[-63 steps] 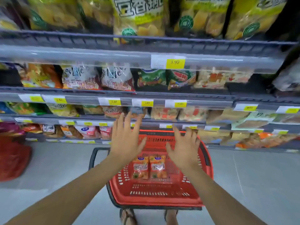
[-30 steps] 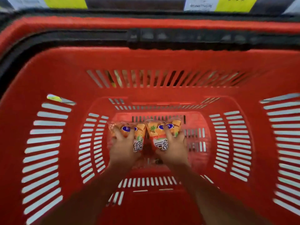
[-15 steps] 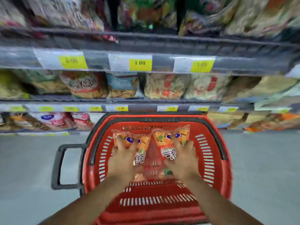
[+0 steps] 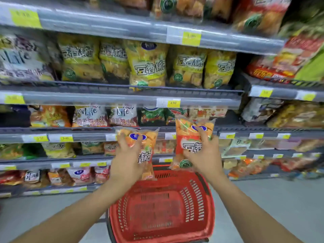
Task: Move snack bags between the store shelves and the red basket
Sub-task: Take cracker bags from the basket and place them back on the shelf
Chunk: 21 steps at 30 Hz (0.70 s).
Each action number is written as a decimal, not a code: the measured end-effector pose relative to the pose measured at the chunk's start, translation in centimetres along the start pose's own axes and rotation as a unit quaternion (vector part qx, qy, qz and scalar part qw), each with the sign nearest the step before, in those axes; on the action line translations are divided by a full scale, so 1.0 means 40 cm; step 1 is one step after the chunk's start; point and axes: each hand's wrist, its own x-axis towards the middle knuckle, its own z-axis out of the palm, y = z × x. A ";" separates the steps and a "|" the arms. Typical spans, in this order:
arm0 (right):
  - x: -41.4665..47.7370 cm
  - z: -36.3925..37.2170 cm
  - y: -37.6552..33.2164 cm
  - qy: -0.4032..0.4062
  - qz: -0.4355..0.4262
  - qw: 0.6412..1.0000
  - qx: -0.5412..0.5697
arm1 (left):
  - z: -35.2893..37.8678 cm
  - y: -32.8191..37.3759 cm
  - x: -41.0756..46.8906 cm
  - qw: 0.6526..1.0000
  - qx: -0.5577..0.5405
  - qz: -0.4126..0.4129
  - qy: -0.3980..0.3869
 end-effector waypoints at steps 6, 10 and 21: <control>0.028 -0.200 -0.154 0.087 -0.055 0.994 0.044 | -0.217 0.062 -0.016 0.990 -0.029 0.053 0.129; 0.064 -0.315 -0.262 0.148 -0.094 0.982 0.064 | -0.347 0.110 -0.004 0.971 -0.037 0.076 0.225; 0.273 -0.526 -0.408 0.269 -0.195 0.939 0.088 | -0.587 0.203 0.101 0.931 -0.025 0.060 0.360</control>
